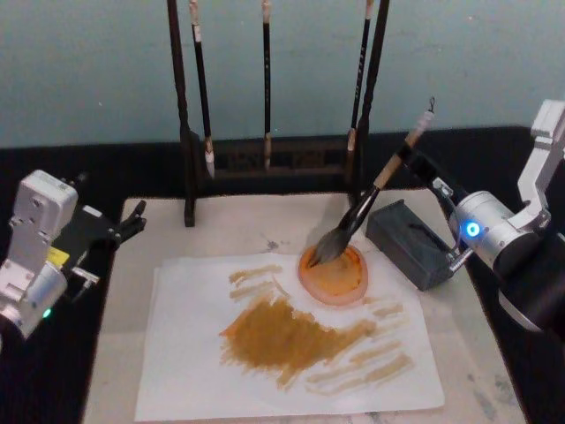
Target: Pick up the brush from the inkstone, write on the paper, then place the brush back to its original position.
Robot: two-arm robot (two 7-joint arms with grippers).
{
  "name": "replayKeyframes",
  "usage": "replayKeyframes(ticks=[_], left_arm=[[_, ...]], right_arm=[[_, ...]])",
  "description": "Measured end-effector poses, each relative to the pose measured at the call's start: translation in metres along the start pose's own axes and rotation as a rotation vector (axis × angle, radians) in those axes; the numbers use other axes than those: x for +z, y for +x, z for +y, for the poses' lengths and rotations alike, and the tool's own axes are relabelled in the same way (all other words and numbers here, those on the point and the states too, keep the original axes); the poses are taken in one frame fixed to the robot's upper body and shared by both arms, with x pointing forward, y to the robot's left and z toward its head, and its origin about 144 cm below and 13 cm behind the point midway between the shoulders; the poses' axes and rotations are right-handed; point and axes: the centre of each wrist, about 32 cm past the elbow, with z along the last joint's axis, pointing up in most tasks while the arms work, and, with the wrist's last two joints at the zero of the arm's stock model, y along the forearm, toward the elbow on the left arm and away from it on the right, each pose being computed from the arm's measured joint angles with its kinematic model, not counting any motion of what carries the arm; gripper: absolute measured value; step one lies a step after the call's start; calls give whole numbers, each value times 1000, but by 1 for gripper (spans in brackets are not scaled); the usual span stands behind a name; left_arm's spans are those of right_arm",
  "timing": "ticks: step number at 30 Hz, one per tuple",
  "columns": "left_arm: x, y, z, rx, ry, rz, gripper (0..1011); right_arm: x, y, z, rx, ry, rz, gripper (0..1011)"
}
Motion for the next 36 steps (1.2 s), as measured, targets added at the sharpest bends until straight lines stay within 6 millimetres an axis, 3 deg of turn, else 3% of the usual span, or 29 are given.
replayKeyframes(ticks=[15,28,36], left_arm=[[0,0,0,0,0,0,1010],[0,0,0,0,0,0,1010],[0,0,0,0,0,0,1010]], right_arm=[[-2,-23,-14,94,62,-227,176],[-8,-42,-34,217,117,-526,176],[-14,-51,-35,283,130,-628,176]])
